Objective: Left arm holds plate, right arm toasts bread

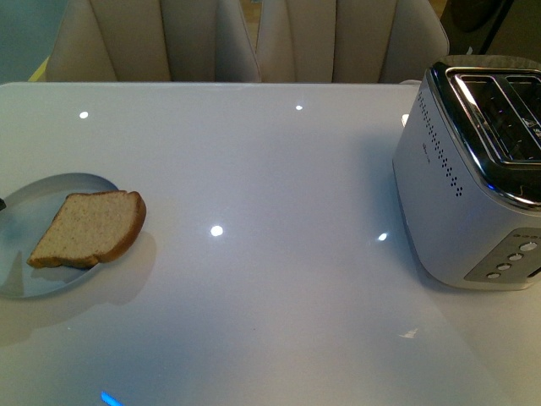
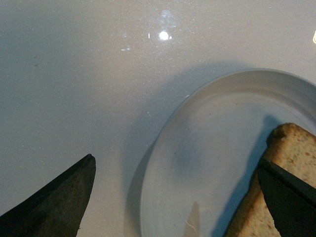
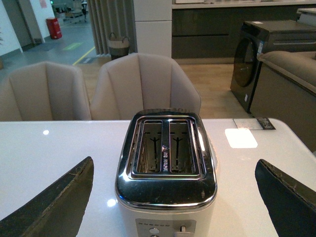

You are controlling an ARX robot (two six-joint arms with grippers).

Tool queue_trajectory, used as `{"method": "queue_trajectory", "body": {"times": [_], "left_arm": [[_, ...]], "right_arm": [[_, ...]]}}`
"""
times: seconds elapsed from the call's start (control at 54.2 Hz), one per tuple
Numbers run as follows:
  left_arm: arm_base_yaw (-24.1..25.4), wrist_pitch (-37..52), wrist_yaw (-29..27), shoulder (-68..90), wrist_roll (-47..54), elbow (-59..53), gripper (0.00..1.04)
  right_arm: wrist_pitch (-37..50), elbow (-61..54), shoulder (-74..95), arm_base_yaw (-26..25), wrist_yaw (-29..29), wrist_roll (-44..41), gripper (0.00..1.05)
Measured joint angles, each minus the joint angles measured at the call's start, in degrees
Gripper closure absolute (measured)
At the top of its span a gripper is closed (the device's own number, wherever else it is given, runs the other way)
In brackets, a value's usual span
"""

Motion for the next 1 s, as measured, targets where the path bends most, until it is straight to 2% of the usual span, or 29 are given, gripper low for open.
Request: {"method": "queue_trajectory", "body": {"times": [0.517,0.812,0.996], "left_arm": [[-4.0,-7.2,-4.0,7.8,-3.0,9.0,0.09],[-3.8,-9.2,-4.6,8.5,-9.7,10.1,0.53],[-3.7,-9.6,-2.3,8.5,-13.1,9.7,0.8]], "right_arm": [[0.0,0.0,0.0,0.0,0.0,0.0,0.09],[0.0,0.0,0.0,0.0,0.0,0.0,0.09],[0.0,0.0,0.0,0.0,0.0,0.0,0.09]]}}
